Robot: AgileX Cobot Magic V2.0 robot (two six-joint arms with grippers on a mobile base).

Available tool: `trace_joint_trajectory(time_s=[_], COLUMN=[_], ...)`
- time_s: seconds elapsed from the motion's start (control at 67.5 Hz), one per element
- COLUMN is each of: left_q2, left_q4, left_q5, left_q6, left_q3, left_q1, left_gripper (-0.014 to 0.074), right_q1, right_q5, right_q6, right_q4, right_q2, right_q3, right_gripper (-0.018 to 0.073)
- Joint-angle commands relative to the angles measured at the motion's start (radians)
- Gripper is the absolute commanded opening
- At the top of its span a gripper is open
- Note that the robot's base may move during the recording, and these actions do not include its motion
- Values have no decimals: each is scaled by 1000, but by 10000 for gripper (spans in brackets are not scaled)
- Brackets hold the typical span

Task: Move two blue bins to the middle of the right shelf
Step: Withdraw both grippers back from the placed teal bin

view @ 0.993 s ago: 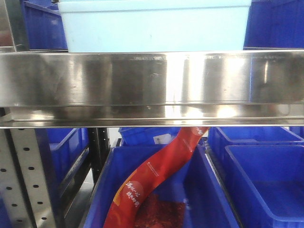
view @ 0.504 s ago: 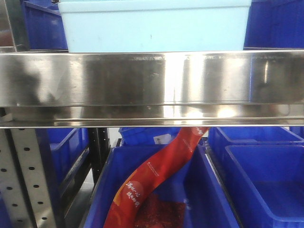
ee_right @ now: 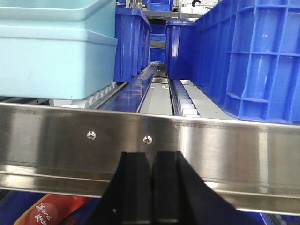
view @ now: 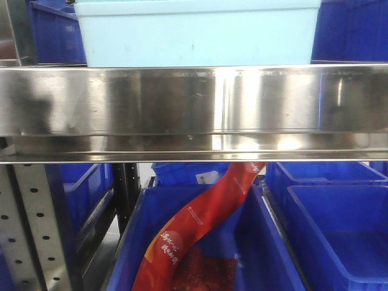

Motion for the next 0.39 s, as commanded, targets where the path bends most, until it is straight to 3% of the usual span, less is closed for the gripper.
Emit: trace_joint_trajectory(time_s=[0.0,0.371], left_q2=[-5,-5], left_q4=[0,0], left_q5=[-6,-6], left_q6=[0,0], left_q3=[0,0], left_q1=[-1,-1], left_gripper=[-111,-111], right_q1=[-4,-4], right_q5=[-15,-15], right_q6=[3,3], right_q4=[-10,-10], right_q2=[-4,-4], right_q3=[2,2], right_gripper=[-165,-165])
